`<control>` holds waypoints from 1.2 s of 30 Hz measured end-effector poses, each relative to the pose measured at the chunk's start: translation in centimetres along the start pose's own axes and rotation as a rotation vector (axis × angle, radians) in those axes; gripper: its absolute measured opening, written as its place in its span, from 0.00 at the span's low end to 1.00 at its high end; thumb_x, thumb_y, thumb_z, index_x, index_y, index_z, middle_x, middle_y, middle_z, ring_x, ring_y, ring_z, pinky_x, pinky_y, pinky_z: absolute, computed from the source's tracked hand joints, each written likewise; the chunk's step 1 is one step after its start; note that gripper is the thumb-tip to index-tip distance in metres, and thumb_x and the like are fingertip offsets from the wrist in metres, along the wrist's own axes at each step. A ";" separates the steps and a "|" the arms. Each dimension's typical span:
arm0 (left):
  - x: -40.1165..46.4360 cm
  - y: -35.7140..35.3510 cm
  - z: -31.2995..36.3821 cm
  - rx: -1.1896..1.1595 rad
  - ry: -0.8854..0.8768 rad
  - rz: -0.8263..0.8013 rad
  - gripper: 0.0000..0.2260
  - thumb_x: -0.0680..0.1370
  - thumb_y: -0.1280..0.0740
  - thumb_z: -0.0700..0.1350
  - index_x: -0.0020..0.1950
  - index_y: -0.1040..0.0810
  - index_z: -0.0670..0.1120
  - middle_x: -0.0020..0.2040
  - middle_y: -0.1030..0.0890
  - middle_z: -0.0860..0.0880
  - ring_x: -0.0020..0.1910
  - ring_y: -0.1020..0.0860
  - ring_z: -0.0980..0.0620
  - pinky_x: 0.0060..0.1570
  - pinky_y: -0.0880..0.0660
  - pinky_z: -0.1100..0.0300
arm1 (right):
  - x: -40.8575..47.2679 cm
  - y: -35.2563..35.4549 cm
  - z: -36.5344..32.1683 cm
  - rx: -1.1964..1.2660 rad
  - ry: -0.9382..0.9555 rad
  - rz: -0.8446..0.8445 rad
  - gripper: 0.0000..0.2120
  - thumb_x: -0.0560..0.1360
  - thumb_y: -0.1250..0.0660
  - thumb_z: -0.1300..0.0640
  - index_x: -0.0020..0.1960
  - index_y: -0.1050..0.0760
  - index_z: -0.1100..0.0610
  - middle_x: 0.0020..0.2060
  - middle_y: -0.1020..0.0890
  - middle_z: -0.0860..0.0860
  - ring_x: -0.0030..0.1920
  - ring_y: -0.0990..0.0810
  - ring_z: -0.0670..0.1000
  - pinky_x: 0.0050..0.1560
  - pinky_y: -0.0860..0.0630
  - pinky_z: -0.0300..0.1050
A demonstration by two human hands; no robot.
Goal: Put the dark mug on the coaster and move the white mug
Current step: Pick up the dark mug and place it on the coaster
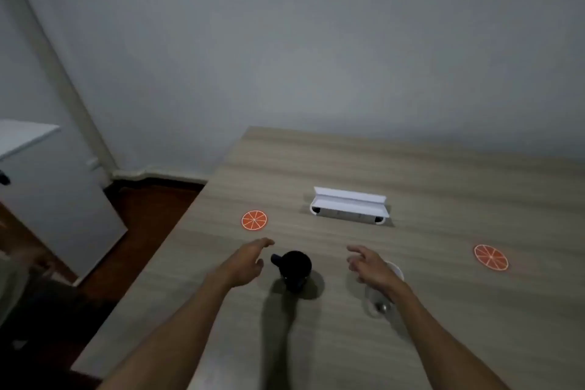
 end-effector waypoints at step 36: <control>4.3 6.3 -4.9 -0.632 0.048 0.516 0.09 0.78 0.33 0.29 0.50 0.16 0.40 0.47 0.13 0.42 0.43 0.15 0.61 0.45 0.17 0.65 | 4.4 -16.1 -5.3 1.010 -0.415 -0.259 0.17 0.81 0.48 0.67 0.68 0.34 0.65 0.53 0.23 0.67 0.49 0.19 0.62 0.41 0.16 0.51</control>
Point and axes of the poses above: each hand's wrist, its own x-axis towards the middle knuckle, its own y-axis out of the back of the hand, z = x × y, the point moved 8 cm from there along x, towards the middle knuckle
